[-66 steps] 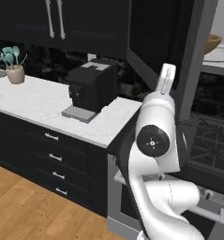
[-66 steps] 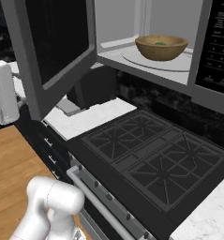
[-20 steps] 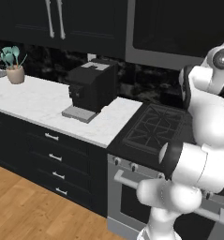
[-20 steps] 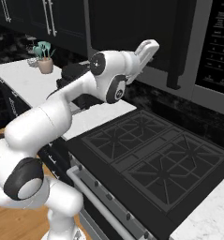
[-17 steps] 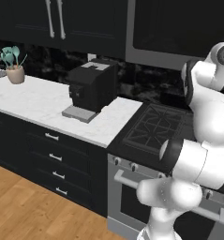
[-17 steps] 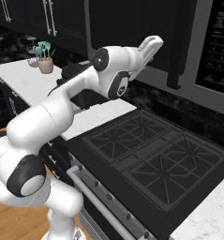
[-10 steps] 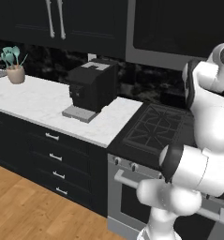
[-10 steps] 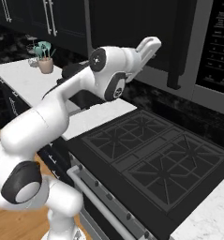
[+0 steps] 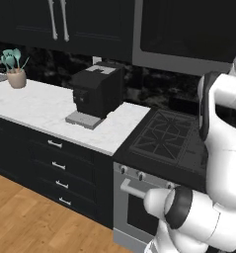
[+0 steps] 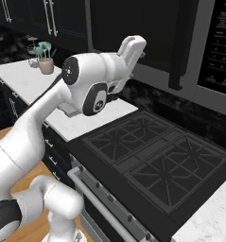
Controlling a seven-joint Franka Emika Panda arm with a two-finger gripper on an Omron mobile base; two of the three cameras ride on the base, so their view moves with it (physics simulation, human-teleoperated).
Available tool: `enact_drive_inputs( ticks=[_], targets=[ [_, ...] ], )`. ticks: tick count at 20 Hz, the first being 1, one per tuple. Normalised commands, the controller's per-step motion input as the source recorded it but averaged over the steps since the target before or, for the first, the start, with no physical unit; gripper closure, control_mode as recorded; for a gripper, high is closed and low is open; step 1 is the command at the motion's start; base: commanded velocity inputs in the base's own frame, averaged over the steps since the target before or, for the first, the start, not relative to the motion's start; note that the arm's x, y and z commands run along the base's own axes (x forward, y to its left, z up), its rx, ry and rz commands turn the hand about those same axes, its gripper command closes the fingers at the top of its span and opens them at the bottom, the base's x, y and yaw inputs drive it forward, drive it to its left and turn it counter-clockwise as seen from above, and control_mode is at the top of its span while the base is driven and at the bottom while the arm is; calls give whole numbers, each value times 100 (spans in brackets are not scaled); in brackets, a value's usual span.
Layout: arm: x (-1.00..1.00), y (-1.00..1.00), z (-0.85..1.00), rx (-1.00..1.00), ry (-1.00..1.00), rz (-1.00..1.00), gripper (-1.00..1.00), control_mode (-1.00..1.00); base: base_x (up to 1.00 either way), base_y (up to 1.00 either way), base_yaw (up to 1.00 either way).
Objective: Pick the broccoli from the sink and place it in the bowl. Then pick the bowl and place it in the microwave. Then close the microwave door and press the start button.
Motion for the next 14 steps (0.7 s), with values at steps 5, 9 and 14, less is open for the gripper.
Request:
enact_drive_inputs(
  ticks=[5,9,14],
  targets=[
    [-82,13,14,-26,21,9,100,-100,0,0,0],
    [-70,1,28,-31,32,14,100,-100,0,0,0],
    [-54,0,28,-32,47,15,100,-100,0,0,0]
  ],
)
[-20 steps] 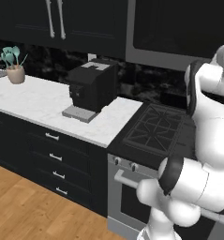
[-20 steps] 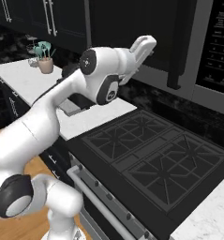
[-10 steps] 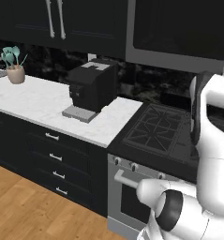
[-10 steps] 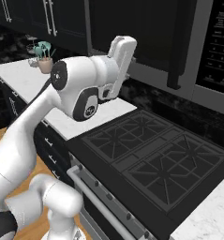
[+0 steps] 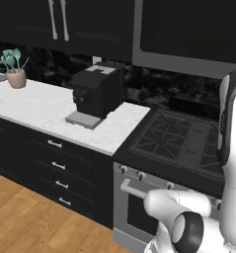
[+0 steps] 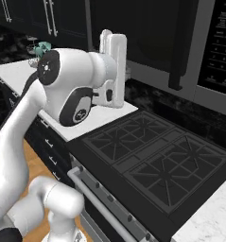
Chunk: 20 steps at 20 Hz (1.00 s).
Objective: Pick the broccoli from the sink and place it in the bowl. Then pick the bowl and place it in the microwave. Then close the microwave door and press the start button.
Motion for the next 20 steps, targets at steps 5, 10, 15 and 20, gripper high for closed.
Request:
enact_drive_inputs(
  ticks=[5,10,15,20],
  targets=[
    [-51,17,0,-48,31,0,100,-100,0,0,0],
    [-51,0,0,-50,27,0,100,-100,0,0,0],
    [-70,2,0,-39,16,0,100,-100,0,0,0],
    [-31,0,-7,-32,22,0,100,-100,0,0,0]
  ],
)
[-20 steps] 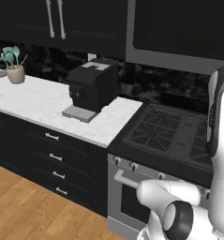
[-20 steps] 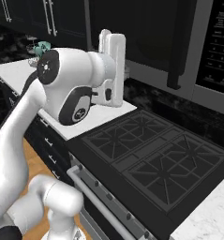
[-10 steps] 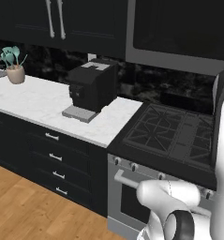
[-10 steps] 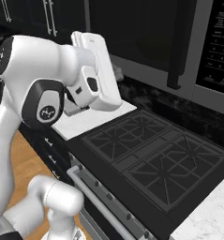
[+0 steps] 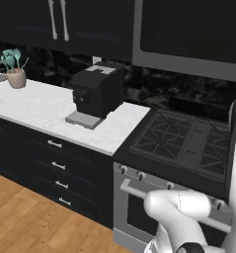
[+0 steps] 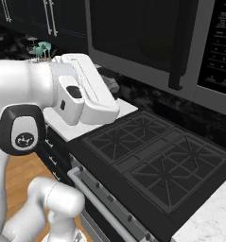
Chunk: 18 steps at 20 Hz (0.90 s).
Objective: Pick the broccoli from the sink and place it in the bowl. Then pick the bowl and place it in the microwave. Then close the microwave door and press the start button.
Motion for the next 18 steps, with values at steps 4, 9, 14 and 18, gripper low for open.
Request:
enact_drive_inputs(
  ticks=[4,9,14,18],
  targets=[
    [10,-4,-33,-33,31,0,100,-100,0,0,0],
    [4,-29,-29,-23,13,0,100,-100,0,0,0],
    [0,-21,-2,-3,-1,1,100,-100,0,0,0],
    [7,-13,0,2,-1,5,100,-100,0,0,0]
  ],
)
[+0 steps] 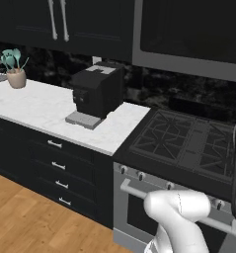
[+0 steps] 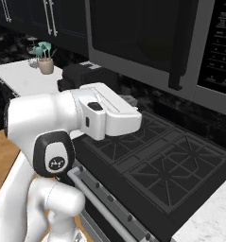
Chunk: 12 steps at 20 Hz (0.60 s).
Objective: Pick the broccoli from the sink and place it in the bowl. Then pick the bowl and place it in the microwave. Then close the microwave door and press the start button.
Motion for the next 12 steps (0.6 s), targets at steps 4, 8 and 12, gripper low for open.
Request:
enact_drive_inputs(
  ticks=[4,8,12],
  targets=[
    [13,-10,0,10,0,10,100,-100,0,0,0],
    [16,-16,0,7,0,11,100,-100,0,0,0],
    [27,-13,0,2,0,7,100,-100,0,0,0]
  ],
)
